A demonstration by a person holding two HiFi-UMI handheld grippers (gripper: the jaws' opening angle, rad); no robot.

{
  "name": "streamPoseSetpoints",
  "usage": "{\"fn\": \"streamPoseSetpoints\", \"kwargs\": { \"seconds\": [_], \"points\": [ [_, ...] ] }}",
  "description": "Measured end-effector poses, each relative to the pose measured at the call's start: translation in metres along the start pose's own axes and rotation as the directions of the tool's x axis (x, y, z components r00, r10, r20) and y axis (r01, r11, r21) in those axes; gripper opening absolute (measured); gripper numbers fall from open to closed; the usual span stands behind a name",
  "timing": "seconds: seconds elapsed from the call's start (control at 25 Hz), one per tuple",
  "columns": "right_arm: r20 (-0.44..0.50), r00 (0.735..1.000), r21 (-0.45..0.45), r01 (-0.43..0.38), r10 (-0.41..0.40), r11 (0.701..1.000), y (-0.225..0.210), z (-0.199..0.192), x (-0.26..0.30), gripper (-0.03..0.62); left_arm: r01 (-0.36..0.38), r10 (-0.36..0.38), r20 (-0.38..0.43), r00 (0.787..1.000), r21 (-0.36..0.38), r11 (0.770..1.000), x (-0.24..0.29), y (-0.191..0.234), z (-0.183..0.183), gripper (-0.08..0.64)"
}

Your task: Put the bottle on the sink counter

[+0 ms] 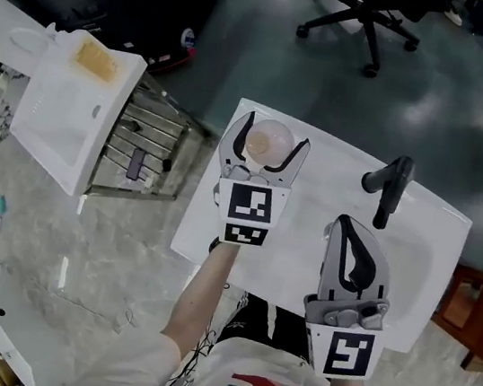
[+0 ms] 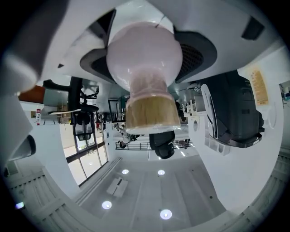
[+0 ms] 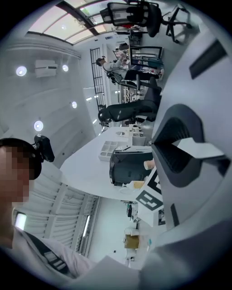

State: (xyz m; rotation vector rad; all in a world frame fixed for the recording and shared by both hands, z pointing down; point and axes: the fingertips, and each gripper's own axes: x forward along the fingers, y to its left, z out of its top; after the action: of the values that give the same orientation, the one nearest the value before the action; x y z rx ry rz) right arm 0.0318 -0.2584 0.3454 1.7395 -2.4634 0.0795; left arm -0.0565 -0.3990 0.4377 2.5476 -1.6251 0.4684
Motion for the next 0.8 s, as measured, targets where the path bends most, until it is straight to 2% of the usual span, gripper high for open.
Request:
{"fn": "streamPoseSetpoints", "kwargs": {
  "seconds": [0.2,0.32,0.56,0.8],
  "points": [
    [-0.031,0.999,0.014,-0.031,0.031,0.999,0.015,-0.019,0.011,0.012,0.002,-0.001,-0.056,0.998,0.012,1.0,0.02,0.013,-0.029,0.407],
    [-0.08,0.995,0.025,-0.05,0.052,0.998,0.022,-0.037,0.01,0.012,-0.021,0.021,-0.081,0.996,0.01,1.0,0.028,0.024,-0.044,0.407],
    [-0.146,0.983,0.134,-0.091,0.111,0.987,0.023,-0.062,0.012,0.012,-0.037,0.035,-0.116,0.993,-0.011,0.999,0.045,0.037,-0.066,0.407],
    [-0.197,0.972,0.149,-0.096,0.125,0.984,0.031,-0.083,0.009,0.012,-0.03,0.026,-0.155,0.988,-0.022,0.999,0.058,0.039,-0.086,0.407]
  ]
}}
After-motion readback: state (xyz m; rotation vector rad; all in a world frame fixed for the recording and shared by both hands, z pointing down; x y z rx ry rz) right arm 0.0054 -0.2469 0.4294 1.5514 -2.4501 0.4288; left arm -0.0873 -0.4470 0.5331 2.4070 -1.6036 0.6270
